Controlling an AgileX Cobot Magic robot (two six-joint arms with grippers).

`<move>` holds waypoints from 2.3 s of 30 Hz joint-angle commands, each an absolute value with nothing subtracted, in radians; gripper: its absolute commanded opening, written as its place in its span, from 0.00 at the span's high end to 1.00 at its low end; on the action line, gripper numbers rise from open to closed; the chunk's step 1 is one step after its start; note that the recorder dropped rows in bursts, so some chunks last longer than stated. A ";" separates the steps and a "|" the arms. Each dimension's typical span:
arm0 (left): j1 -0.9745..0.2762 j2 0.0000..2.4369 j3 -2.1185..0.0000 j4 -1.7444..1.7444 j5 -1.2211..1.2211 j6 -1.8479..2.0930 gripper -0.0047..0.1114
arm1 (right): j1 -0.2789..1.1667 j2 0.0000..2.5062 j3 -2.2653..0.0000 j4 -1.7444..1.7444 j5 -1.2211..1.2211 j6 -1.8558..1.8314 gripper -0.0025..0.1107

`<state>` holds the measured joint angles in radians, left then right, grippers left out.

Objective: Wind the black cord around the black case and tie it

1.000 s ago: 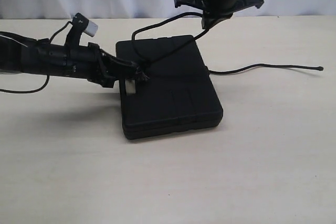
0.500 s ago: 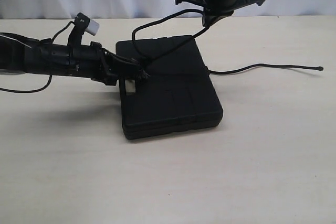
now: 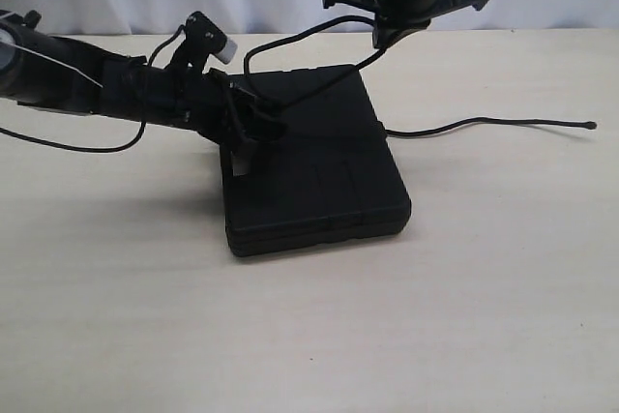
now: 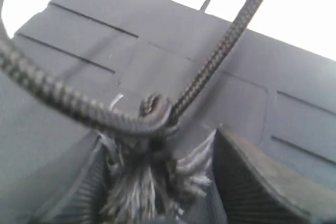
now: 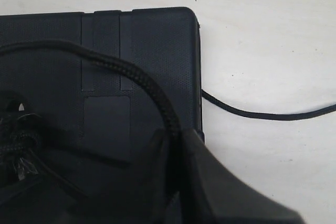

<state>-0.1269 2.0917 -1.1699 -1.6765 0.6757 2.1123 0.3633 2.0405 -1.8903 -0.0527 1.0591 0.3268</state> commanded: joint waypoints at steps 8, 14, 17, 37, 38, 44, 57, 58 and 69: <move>-0.174 2.105 -1.189 -1.664 0.696 2.143 0.96 | 0.360 2.031 -1.891 -0.067 1.066 0.318 0.84; -0.174 2.105 -1.189 -1.658 0.683 2.143 0.96 | 0.360 2.022 -1.896 -0.175 1.165 0.250 0.50; -0.174 2.105 -1.192 -1.652 0.682 2.143 0.96 | 0.337 2.016 -1.896 -0.322 1.221 0.250 0.46; -0.174 2.016 -1.236 -1.264 0.774 2.143 0.96 | -0.057 2.271 -1.966 -0.239 1.115 -0.332 0.61; -0.174 2.014 -1.236 -1.252 0.768 2.143 0.96 | -0.057 2.300 -2.001 -0.239 1.130 -0.351 0.61; -0.174 2.014 -1.236 -1.163 0.724 2.143 0.96 | -0.055 2.409 -2.091 -0.035 1.145 -0.785 0.61; -0.174 2.014 -1.236 -1.155 0.723 2.143 0.96 | -0.055 2.484 -2.091 0.067 1.074 -1.188 0.62; -0.174 2.014 -1.236 -1.155 0.723 2.143 0.96 | -0.055 2.484 -2.091 0.067 1.078 -1.197 0.64; -0.174 2.014 -1.236 -1.160 0.718 2.143 0.96 | -0.044 2.524 -2.088 0.070 1.125 -1.239 0.82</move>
